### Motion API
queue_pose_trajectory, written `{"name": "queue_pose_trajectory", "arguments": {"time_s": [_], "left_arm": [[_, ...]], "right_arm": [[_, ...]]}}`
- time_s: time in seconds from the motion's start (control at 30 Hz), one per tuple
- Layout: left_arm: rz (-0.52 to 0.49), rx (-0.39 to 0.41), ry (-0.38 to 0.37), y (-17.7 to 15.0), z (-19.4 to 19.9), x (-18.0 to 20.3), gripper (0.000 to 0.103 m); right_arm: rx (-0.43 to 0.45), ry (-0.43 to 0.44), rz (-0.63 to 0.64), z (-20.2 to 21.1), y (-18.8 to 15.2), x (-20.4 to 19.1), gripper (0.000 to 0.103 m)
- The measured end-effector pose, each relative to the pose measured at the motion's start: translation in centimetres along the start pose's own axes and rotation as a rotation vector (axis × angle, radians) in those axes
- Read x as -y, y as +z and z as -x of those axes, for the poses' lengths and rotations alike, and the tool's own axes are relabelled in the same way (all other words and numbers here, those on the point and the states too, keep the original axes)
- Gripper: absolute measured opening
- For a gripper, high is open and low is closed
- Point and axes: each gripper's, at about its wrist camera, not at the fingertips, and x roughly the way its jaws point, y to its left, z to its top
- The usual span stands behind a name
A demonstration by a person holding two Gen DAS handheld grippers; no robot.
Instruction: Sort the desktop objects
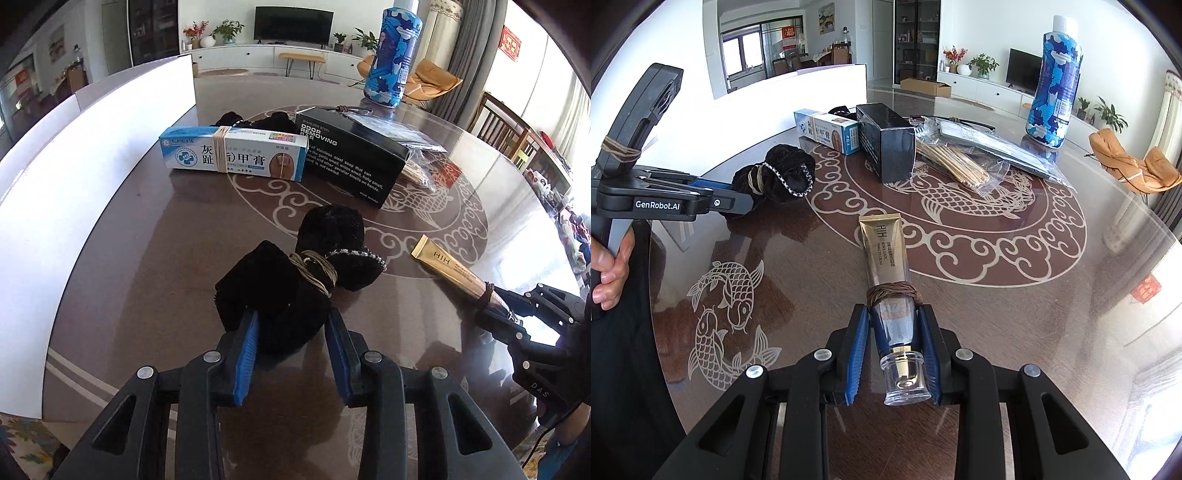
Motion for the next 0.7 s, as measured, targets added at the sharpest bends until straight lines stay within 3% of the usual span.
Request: {"name": "queue_pose_trajectory", "arguments": {"time_s": [0.13, 0.2, 0.27, 0.43, 0.47, 0.53, 0.57, 0.7], "left_arm": [[-0.008, 0.013, 0.011, -0.2, 0.0, 0.3, 0.038], [-0.005, 0.017, 0.004, -0.2, 0.2, 0.2, 0.049], [-0.004, 0.039, 0.006, -0.1, 0.5, 0.3, 0.067], [0.0, 0.122, 0.016, -0.2, 2.0, 0.2, 0.082], [0.002, 0.13, 0.017, -0.2, 2.2, 0.2, 0.085], [0.005, 0.146, 0.016, -0.2, 2.4, 0.1, 0.086], [0.005, 0.154, 0.013, -0.2, 2.5, 0.1, 0.086], [0.033, 0.202, -0.004, -0.4, 3.9, -0.7, 0.086]], "right_arm": [[0.0, -0.001, -0.001, 0.0, 0.0, 0.0, 0.03], [0.0, -0.001, -0.001, 0.0, 0.0, 0.0, 0.03], [0.0, -0.001, -0.001, 0.0, 0.0, 0.0, 0.03], [0.0, -0.002, -0.002, 0.0, 0.0, 0.0, 0.031], [0.0, -0.006, -0.003, 0.0, 0.0, 0.1, 0.034], [-0.01, 0.004, -0.008, -0.2, 0.0, 0.2, 0.069], [-0.019, 0.012, -0.005, -0.4, 0.1, 0.1, 0.075], [-0.021, 0.001, 0.016, -0.3, 0.0, -0.3, 0.078]]}}
